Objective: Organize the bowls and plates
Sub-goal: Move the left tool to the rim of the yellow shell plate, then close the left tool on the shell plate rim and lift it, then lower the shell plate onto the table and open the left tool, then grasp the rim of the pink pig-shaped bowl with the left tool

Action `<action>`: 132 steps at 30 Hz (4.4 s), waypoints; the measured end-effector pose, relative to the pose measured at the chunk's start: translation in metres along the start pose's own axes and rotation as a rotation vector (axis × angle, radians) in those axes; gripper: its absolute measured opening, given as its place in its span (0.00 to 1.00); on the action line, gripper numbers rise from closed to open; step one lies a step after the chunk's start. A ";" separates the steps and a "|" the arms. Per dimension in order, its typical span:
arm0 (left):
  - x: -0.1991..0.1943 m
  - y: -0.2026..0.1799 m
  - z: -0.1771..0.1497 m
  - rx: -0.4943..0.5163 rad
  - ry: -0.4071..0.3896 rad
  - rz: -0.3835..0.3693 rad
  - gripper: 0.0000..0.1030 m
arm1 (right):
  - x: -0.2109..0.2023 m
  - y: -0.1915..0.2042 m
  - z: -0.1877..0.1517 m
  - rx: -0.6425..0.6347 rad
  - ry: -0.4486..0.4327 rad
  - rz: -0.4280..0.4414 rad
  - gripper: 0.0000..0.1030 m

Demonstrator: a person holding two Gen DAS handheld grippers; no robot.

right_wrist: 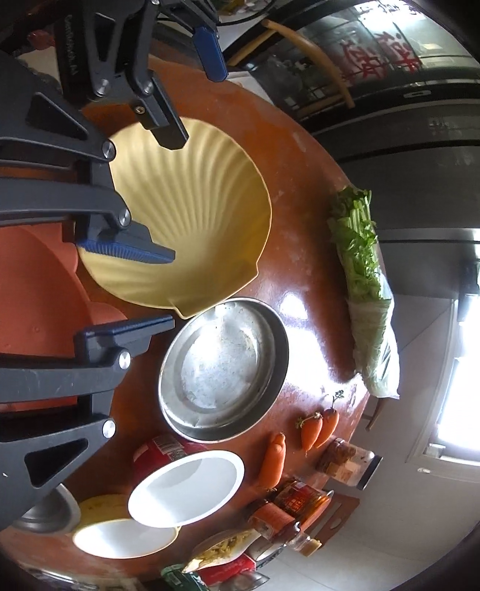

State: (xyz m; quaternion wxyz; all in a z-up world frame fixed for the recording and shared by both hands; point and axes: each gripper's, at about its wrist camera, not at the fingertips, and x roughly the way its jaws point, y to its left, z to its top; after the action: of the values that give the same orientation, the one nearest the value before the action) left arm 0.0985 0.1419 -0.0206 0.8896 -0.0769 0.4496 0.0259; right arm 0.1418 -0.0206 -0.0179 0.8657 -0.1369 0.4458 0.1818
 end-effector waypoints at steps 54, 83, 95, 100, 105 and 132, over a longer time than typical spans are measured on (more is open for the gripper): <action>0.031 0.022 0.026 0.069 0.041 -0.012 0.32 | -0.003 0.036 -0.014 -0.004 0.002 0.145 0.14; -0.003 0.018 0.030 0.059 -0.059 0.018 0.53 | -0.027 0.026 -0.012 0.030 -0.061 0.167 0.31; -0.042 -0.028 0.020 0.133 -0.118 -0.016 0.61 | -0.072 -0.005 -0.026 0.093 -0.155 0.119 0.39; -0.050 -0.044 0.013 0.159 -0.124 -0.022 0.62 | -0.087 -0.019 -0.038 0.119 -0.176 0.109 0.39; -0.055 -0.057 0.004 0.178 -0.116 -0.045 0.62 | -0.103 -0.031 -0.056 0.140 -0.188 0.100 0.39; -0.036 -0.116 -0.051 0.285 -0.013 -0.139 0.62 | -0.121 -0.045 -0.169 0.273 -0.101 0.064 0.40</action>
State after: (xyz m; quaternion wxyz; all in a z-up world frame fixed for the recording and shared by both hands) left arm 0.0498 0.0200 -0.0082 0.8940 0.0192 0.4366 -0.0992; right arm -0.0252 -0.1517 -0.0102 0.8914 0.0055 0.4264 0.1537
